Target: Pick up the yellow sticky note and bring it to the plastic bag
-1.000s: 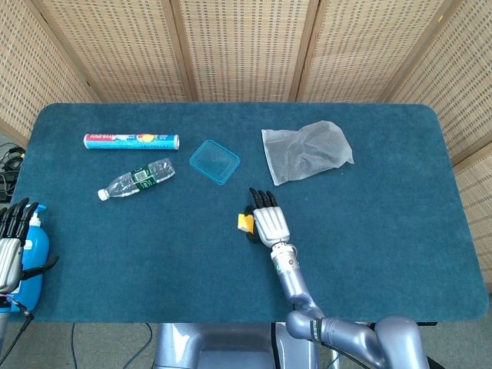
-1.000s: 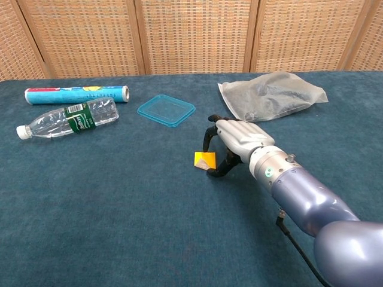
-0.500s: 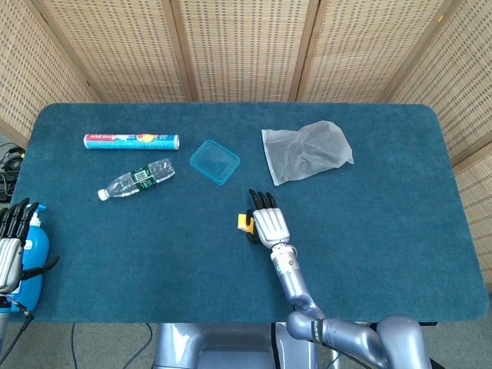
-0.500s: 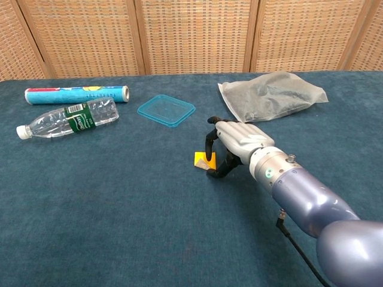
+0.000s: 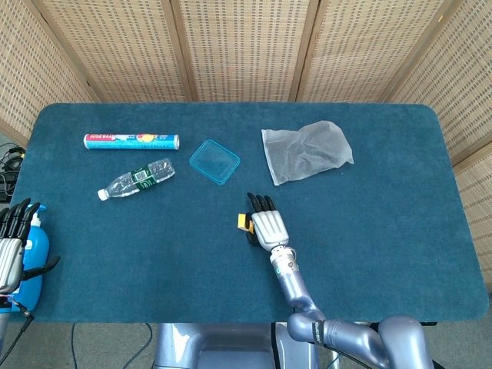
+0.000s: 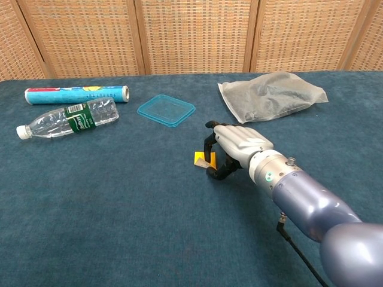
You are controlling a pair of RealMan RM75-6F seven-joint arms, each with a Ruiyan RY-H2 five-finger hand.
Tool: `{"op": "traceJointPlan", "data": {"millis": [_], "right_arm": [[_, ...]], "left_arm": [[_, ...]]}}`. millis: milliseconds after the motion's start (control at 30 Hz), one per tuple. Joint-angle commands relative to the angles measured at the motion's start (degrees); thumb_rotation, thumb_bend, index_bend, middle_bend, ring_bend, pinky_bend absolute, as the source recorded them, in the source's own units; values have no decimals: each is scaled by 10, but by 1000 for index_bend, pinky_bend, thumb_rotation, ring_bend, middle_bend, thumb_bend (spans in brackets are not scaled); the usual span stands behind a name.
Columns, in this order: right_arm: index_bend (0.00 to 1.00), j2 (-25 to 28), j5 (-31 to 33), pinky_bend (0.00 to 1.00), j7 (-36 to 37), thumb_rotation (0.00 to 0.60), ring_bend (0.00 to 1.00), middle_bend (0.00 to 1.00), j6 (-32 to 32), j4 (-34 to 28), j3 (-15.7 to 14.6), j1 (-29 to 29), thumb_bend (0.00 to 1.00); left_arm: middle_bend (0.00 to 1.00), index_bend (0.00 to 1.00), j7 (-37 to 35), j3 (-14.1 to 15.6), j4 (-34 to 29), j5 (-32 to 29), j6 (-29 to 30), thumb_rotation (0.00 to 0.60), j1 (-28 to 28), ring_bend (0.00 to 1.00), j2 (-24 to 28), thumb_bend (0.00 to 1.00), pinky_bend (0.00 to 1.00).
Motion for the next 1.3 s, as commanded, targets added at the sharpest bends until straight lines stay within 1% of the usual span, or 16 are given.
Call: {"op": "traceJointPlan", "data": {"millis": [33,233,467,800,1300], "right_arm": [[574,3,-1,0,-1,600,0,88,0,-4,-1,-1,583],[576,11,-1,0,-7,600,0,88,0,-17,-1,0,608],[582,16,1,0,-9,600,0,92,0,-22,-2,0,595],[666,15,-1,0,-9,600,0,156,4,-21,-3,2,558],[703,5,0,0,-11,600,0,174,5,-9,2,11,543]], "left_arm": [[0,0,0,0,0,1,1,600,0,0,0,175,0],[0,0,0,0,-1,2,2,600,0,0,0,175,0],[0,0,0,0,-1,1,1,600,0,0,0,175,0],[0,0,1,0,-1,1,1,600,0,0,0,175,0],[0,0,-5,-3,-1,-2,2,600,0,0,2,175,0]]}}
